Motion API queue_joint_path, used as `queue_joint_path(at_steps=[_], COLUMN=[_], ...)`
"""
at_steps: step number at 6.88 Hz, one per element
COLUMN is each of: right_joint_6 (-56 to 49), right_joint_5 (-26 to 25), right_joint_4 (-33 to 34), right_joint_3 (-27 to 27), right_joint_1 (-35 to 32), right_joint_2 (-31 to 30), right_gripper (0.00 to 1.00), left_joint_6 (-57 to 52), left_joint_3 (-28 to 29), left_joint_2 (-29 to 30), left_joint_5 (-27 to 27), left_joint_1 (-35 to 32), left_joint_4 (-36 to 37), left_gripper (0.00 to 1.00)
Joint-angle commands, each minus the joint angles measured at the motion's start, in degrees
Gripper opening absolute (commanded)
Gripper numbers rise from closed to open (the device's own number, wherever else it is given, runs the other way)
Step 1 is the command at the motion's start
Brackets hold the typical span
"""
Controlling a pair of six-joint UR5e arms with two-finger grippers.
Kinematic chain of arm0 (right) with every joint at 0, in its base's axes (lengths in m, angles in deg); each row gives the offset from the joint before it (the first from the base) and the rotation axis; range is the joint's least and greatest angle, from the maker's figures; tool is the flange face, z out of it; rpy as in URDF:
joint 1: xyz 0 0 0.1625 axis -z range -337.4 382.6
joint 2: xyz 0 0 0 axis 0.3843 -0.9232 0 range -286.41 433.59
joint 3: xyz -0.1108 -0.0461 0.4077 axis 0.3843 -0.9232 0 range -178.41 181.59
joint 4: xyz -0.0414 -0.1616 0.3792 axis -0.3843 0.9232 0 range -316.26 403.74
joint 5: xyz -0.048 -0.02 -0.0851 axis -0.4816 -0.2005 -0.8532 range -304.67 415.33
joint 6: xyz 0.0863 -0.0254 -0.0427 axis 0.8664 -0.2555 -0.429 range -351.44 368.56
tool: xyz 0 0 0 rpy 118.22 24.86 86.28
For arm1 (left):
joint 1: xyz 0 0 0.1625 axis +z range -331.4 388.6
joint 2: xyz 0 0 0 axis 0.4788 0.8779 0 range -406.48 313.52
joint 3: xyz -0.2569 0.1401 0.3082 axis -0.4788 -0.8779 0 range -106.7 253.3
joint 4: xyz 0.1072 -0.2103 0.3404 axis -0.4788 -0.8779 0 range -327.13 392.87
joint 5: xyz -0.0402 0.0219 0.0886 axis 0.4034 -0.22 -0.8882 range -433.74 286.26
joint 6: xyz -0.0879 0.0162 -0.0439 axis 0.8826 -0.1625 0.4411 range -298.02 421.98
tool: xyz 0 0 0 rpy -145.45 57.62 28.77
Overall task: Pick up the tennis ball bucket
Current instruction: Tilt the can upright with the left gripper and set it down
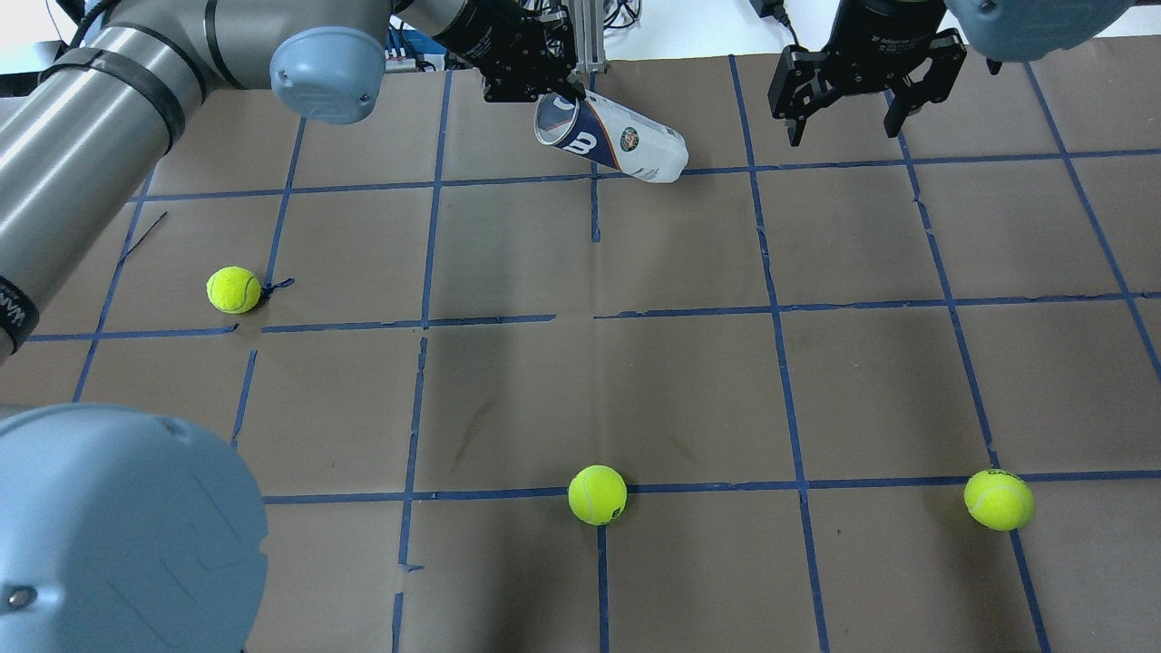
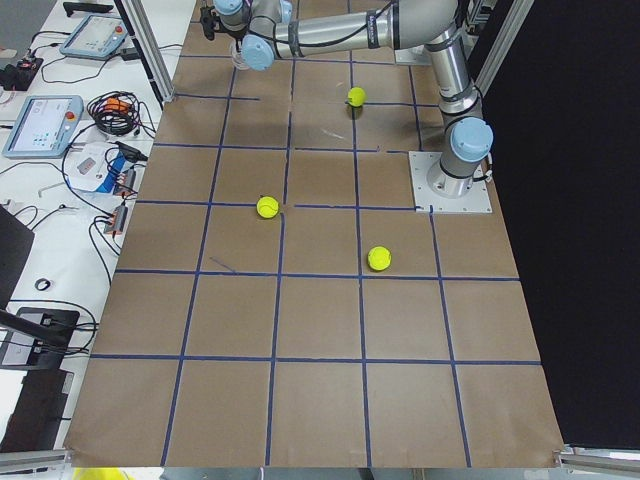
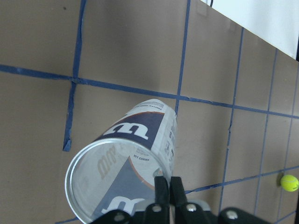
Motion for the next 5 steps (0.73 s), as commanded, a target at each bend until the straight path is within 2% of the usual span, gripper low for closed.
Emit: queue_joint_path(at_steps=[1,2,4,5], right_joint_6=[0.27,-0.26,-0.35,-0.35], right_joint_5=[0.16,-0.01,0.25,0.17], right_joint_4=[-0.02,-0.02,-0.02,-0.02], right_joint_3=[0.12,0.21,0.65,0.82], right_joint_1=[0.24,0.15,0.77,0.94], right_joint_2=[-0.29,-0.90,-0.99,-0.91], right_gripper=[1.00,1.00,1.00,1.00], left_joint_6=[-5.64,-12.57,-24.73,-27.64], left_joint_3=[3.29,3.82,8.20,8.22], left_joint_2=[-0.83,-1.09,0.04,0.83], left_joint_5=[-18.67,-25.03,-40.05,-41.95], left_joint_1=[-5.00,-5.81,-9.31,-9.33], left_joint_4=[-2.31,-4.76,-15.46,-16.90], left_gripper=[0.00,0.00,0.00,0.00])
